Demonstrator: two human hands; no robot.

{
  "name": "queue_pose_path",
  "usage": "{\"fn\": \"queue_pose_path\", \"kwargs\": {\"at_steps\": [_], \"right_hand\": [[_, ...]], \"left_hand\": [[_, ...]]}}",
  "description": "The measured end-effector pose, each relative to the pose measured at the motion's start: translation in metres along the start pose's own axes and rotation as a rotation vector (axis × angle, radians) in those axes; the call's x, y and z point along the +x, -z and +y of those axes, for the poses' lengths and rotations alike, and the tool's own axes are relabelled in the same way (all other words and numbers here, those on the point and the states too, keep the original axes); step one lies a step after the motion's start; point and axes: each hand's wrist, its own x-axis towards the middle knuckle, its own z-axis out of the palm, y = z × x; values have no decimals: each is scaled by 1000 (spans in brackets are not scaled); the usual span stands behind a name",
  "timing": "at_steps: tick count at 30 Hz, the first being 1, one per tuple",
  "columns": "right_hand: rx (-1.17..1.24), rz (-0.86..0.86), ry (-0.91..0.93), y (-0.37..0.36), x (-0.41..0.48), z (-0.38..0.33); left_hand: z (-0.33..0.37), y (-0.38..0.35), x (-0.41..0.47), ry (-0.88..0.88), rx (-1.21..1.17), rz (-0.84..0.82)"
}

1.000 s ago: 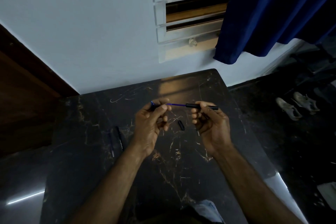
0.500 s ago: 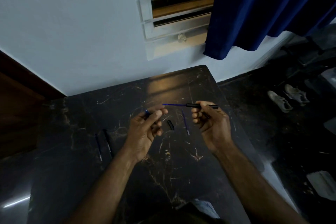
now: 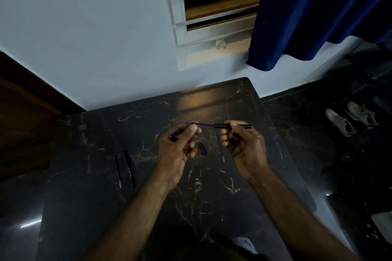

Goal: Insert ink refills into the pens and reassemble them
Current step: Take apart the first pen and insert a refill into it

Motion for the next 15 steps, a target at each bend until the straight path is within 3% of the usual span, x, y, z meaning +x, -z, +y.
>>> {"fn": "queue_pose_path", "kwargs": {"at_steps": [6,11,13,15], "right_hand": [[-10,-29,-4,3,6,1],[38,23,19,18,9,-11],[32,61,29,27,9,-17],[20,87,24,35,9,-21]], "left_hand": [[-7,-5,7,12,-64,81],[-7,27,21,60,-183,266],[-14,49,29,124,-85,314],[-30,65,34,250,195,365]]}}
